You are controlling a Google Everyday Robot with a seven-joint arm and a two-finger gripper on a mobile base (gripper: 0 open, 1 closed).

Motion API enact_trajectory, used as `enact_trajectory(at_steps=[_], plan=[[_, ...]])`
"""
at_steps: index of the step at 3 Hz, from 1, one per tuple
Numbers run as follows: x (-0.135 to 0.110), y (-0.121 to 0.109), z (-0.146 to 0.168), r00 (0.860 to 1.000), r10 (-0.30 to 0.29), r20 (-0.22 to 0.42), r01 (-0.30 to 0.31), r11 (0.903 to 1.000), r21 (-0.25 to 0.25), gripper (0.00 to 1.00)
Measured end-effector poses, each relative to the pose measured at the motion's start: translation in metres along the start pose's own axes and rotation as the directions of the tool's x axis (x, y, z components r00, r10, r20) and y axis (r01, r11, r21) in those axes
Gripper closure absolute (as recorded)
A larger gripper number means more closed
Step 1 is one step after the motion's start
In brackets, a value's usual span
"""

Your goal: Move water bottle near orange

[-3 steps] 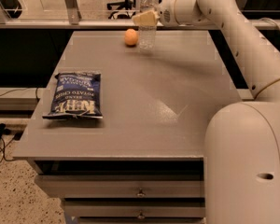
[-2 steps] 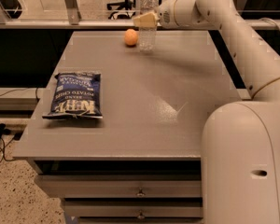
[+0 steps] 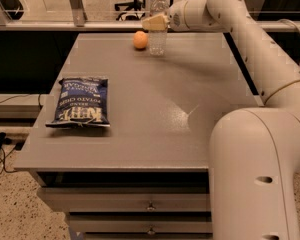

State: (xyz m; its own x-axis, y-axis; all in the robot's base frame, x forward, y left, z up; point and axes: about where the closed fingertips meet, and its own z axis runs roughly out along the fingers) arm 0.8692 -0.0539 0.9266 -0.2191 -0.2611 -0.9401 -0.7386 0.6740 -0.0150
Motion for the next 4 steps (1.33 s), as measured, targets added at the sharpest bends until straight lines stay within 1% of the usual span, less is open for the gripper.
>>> enact_trajectory(at_steps=[1, 2, 3, 4], plan=[[0.001, -0.001, 0.001, 1.0, 0.002, -0.003, -0.002, 1.0, 0.003, 0.04], [0.004, -0.003, 0.0, 1.0, 0.006, -0.006, -0.006, 1.0, 0.005, 0.0], [0.005, -0.009, -0.018, 1.0, -0.003, 0.003, 0.003, 0.9999, 0.011, 0.0], [0.002, -0.017, -0.062, 0.998, -0.018, 0.059, 0.018, 0.9998, -0.003, 0.0]])
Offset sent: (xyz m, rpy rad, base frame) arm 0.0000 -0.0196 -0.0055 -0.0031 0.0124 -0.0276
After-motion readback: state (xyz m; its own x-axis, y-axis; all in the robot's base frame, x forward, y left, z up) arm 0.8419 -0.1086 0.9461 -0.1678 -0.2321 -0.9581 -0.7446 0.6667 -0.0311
